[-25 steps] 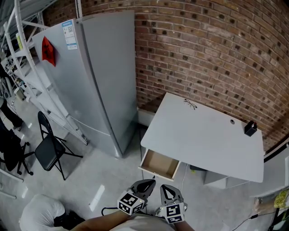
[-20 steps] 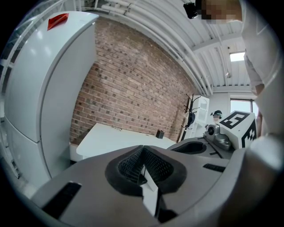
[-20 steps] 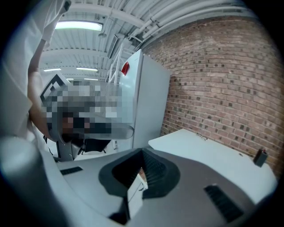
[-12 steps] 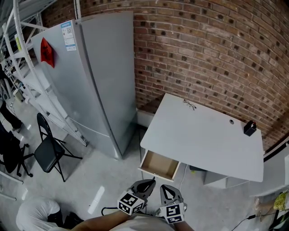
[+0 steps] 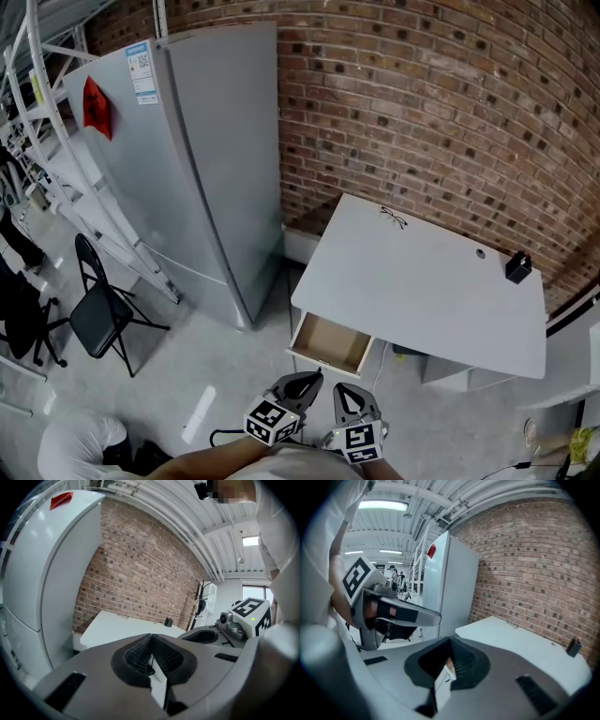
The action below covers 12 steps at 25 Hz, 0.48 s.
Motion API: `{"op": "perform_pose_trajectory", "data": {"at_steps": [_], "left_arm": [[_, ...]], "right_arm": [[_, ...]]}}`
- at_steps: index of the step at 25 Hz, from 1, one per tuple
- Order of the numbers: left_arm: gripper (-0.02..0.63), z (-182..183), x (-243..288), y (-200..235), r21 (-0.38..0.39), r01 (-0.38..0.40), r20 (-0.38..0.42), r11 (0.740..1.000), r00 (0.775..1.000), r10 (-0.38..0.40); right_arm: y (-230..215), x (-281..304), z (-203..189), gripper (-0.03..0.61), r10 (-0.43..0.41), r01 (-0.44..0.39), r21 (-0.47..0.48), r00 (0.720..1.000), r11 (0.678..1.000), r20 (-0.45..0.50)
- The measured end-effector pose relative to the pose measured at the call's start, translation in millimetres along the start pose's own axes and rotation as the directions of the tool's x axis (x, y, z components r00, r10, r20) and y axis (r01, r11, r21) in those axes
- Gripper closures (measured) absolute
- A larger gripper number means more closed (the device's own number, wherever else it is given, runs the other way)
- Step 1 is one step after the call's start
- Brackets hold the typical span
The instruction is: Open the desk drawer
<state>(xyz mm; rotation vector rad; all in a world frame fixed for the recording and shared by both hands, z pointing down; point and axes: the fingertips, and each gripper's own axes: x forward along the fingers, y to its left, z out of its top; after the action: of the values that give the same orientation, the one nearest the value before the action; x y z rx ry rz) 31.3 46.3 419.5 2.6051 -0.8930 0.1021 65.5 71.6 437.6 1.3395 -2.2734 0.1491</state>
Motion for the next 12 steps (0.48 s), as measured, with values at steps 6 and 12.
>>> {"op": "perform_pose_trajectory", "data": {"at_steps": [6, 12], "left_arm": [[0.606, -0.2, -1.7, 2.2, -0.003, -0.005, 0.001, 1.0, 1.0, 0.005], [0.606, 1.1, -5.5, 3.9, -0.004, -0.009, 0.003, 1.0, 1.0, 0.009]], "right_arm": [[3.2, 1.9, -1.4, 0.563, 0.009, -0.009, -0.011, 1.0, 1.0, -0.01], [5.8, 2.7, -1.7, 0.563, 0.013, -0.013, -0.011, 1.0, 1.0, -0.021]]}}
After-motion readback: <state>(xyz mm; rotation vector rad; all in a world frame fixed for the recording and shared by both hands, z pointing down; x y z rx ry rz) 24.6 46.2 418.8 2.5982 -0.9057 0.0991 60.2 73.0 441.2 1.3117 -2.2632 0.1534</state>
